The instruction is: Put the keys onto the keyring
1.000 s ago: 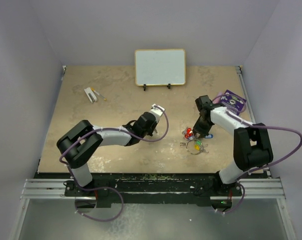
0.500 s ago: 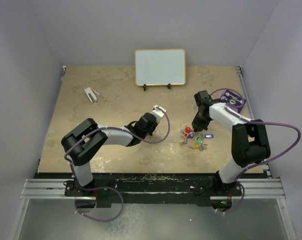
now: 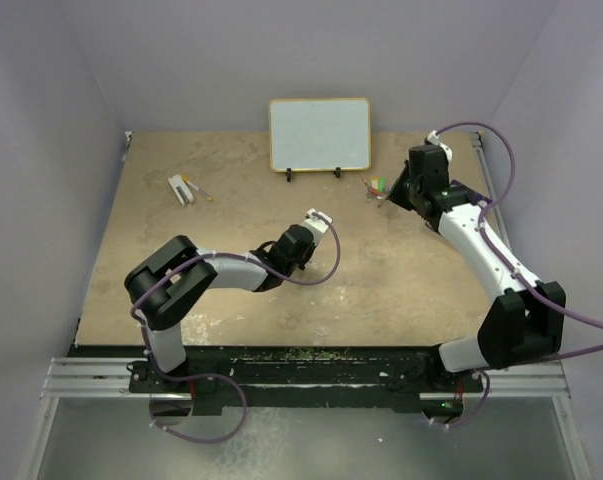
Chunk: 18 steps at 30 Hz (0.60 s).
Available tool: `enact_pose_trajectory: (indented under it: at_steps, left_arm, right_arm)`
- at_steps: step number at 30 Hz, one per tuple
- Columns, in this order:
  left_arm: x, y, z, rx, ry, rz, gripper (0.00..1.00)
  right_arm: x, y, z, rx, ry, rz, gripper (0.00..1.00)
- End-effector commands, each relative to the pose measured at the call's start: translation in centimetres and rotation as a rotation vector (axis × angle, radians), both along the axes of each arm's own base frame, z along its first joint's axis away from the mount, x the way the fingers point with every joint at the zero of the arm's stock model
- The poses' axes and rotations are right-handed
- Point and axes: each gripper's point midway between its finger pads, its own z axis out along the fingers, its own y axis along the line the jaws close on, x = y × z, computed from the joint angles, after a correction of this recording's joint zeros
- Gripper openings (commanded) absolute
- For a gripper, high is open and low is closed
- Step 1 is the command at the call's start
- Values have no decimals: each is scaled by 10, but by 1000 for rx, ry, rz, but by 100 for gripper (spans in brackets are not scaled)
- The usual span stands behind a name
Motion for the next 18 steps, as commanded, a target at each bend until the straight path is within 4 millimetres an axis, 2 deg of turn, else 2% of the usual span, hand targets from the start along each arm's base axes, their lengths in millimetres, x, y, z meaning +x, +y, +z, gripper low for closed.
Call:
enact_pose_trajectory:
  at_steps: [1, 3, 4, 6, 12, 13, 16, 18]
  left_arm:
    - [12, -12, 14, -59, -31, 22, 3]
    - [13, -12, 12, -56, -28, 24, 3]
    - [13, -12, 11, -54, -26, 25, 3]
    - [14, -13, 11, -54, -27, 25, 3]
    - [15, -16, 8, -53, -16, 22, 3]
    - [15, -16, 8, -53, -15, 23, 3]
    - [14, -16, 7, -51, -9, 17, 3]
    - [13, -16, 6, -51, -4, 16, 3]
  right_arm:
    - [-26, 8, -39, 30, 58, 52, 0]
    - [-38, 13, -54, 57, 87, 55, 0]
    - [-49, 12, -69, 59, 120, 47, 0]
    - [-61, 12, -81, 66, 151, 36, 0]
    - [-90, 7, -90, 90, 209, -13, 0]
    - [-95, 6, -91, 95, 222, -24, 3]
    - [-111, 6, -91, 117, 281, -42, 25]
    - [-120, 8, -86, 134, 301, -41, 31]
